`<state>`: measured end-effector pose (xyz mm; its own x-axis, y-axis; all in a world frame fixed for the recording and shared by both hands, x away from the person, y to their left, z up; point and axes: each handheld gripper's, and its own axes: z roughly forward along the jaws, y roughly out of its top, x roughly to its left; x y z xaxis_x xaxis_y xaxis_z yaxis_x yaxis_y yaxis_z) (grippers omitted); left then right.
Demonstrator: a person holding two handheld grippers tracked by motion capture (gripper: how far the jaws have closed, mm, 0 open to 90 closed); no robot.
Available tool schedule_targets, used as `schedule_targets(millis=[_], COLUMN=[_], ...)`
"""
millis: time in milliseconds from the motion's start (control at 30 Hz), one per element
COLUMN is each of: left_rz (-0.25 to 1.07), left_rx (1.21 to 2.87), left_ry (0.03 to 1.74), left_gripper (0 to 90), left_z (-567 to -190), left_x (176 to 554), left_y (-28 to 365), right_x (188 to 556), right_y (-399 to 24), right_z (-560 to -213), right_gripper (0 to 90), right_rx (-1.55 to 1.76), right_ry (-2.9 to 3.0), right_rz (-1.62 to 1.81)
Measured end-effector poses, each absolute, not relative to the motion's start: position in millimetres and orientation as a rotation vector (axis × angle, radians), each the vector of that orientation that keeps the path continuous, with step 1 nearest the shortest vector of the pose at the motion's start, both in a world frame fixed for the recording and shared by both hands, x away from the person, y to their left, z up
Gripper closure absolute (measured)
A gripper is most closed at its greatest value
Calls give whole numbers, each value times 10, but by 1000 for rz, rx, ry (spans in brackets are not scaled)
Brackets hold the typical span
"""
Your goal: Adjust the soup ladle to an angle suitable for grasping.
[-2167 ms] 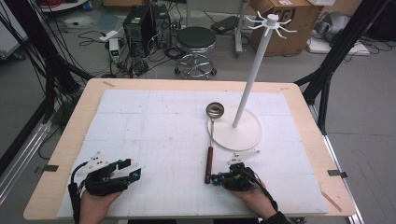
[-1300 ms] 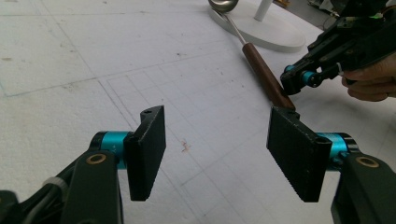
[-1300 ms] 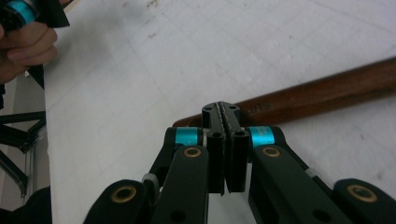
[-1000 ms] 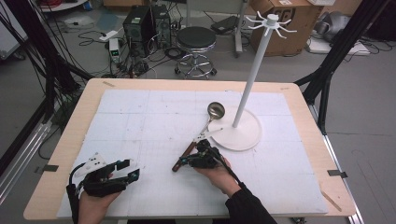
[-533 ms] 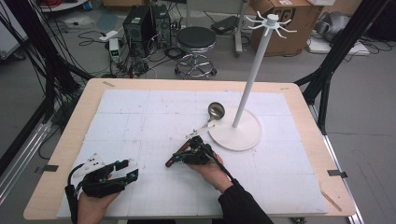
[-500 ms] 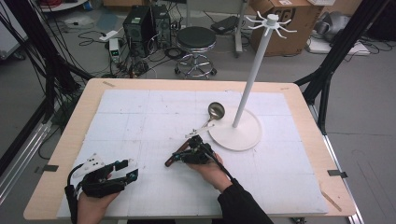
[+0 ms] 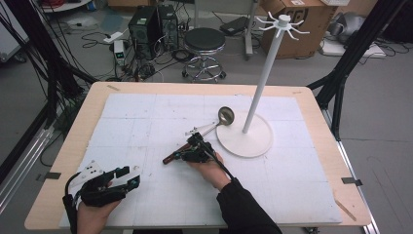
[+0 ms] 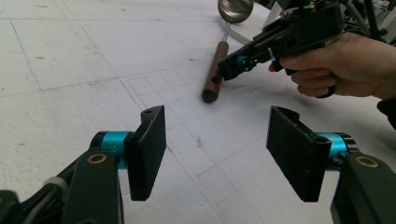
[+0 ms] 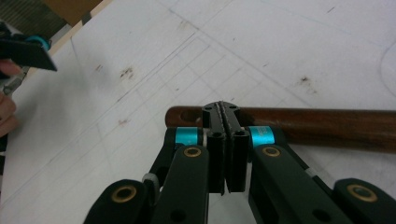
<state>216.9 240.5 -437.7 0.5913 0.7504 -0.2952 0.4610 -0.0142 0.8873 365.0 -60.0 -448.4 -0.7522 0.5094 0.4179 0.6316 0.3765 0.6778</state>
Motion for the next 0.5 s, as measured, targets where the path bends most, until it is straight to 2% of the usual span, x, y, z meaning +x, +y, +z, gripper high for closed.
schedule_targets(millis=[500], left_rz=[311], left_rx=[1652], left_ry=[1033], left_gripper=[383], left_z=[-4397], left_x=[2183], left_y=[2425], right_x=[3814], right_y=[-545], right_z=[-4550], right_gripper=[892], right_rx=[-1072], right_ry=[-2440], right_rz=[-1364])
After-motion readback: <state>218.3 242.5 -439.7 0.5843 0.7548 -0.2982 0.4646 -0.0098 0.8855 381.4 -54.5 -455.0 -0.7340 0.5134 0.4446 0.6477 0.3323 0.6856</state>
